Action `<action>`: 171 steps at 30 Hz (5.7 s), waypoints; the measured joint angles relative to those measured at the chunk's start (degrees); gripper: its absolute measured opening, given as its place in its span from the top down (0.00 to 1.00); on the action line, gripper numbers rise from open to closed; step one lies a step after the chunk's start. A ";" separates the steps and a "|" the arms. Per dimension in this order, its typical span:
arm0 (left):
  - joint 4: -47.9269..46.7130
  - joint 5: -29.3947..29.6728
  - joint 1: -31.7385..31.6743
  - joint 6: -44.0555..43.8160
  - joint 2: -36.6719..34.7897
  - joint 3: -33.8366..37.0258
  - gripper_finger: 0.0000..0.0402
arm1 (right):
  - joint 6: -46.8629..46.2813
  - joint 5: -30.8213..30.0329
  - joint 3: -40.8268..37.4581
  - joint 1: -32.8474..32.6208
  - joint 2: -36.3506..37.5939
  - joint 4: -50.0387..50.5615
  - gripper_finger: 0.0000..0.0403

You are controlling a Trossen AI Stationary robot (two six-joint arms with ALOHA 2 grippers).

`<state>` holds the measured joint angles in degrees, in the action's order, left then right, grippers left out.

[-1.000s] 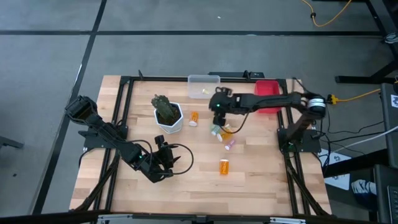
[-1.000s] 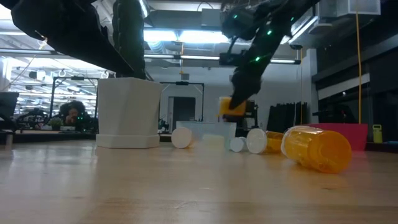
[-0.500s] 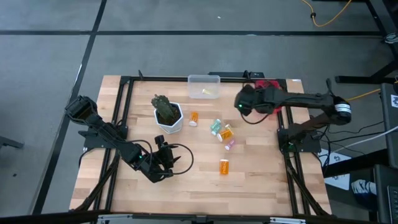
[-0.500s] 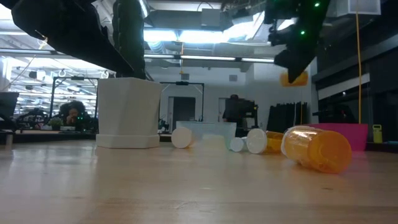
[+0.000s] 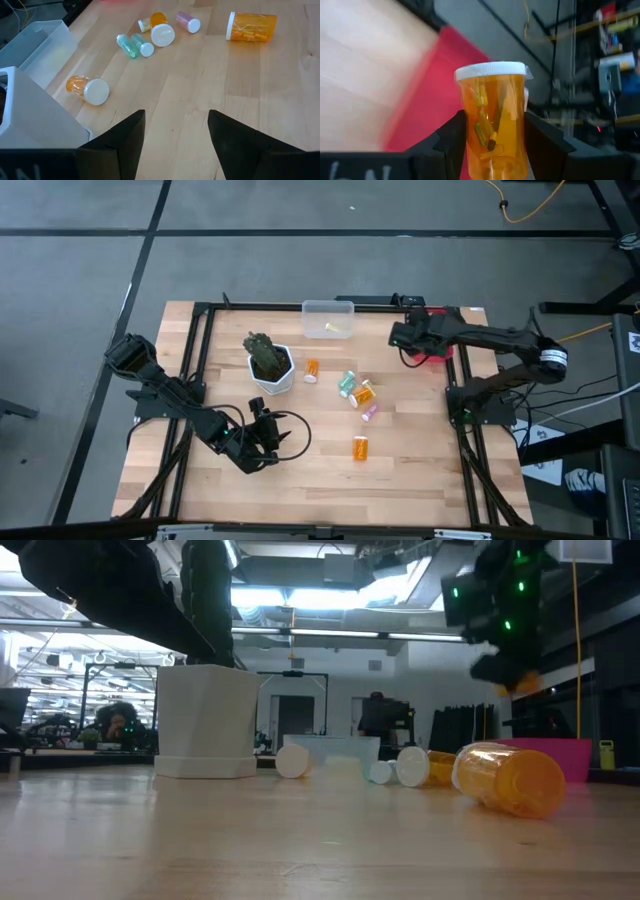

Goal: Pick and place medicine bottles into bin by pill shape (circle, oval)
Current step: Put the large orange pill bottle into the red bin

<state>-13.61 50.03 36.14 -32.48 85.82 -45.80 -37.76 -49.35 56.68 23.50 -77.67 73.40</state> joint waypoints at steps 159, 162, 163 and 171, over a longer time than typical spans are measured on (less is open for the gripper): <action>0.59 0.27 -0.65 1.70 0.00 0.02 0.47 | 35.04 35.08 3.02 -21.02 -18.16 -31.68 0.57; 0.59 0.27 -0.63 1.70 -0.01 0.02 0.47 | 35.30 32.83 7.22 -21.00 -18.16 -26.32 0.57; 0.59 0.26 -0.63 1.69 0.00 0.02 0.47 | 35.44 32.36 8.38 -21.00 -18.16 -24.64 0.57; 0.59 0.26 -0.64 2.65 0.00 0.02 0.47 | 36.20 27.64 16.81 -21.00 -18.16 -8.62 0.57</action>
<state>-13.02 50.28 35.50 -29.84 85.82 -45.78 -1.56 -21.71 73.49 2.50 -95.83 64.78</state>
